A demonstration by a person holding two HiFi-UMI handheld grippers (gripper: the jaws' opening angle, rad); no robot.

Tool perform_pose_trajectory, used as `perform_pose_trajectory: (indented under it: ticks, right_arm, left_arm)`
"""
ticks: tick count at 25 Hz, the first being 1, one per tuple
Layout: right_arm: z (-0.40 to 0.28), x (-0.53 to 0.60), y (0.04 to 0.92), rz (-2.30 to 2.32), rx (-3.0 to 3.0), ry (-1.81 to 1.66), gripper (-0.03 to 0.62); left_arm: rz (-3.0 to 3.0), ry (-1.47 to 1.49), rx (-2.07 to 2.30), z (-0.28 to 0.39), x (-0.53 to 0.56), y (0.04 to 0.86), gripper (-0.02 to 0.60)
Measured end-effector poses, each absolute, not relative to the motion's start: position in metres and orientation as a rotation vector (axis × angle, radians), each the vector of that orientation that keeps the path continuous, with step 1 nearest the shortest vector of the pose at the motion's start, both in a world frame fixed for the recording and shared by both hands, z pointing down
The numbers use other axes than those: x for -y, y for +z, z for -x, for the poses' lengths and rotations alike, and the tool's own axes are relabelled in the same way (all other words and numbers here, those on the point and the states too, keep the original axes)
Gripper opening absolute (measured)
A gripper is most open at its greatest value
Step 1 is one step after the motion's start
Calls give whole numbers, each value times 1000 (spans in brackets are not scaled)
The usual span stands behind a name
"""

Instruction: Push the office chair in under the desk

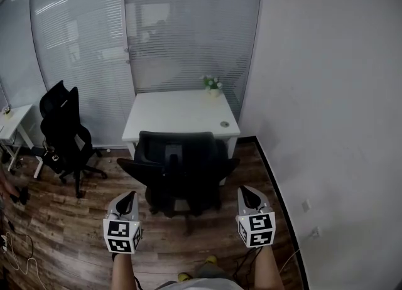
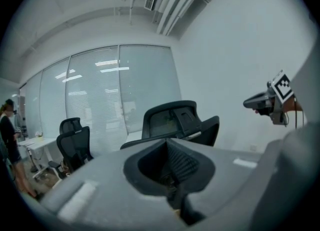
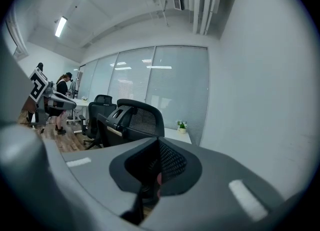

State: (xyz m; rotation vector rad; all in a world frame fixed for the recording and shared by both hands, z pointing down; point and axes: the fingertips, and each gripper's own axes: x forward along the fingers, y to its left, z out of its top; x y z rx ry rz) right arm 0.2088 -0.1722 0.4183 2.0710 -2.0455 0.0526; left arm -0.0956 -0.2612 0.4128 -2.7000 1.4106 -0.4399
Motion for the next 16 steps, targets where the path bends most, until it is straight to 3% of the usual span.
perform_pose_trajectory:
  ticks: [16]
  right_arm:
    - [-209,177,414,-2057,2047,37,2]
  left_arm:
    - [2705,-445,-1398,92,261,414,-2]
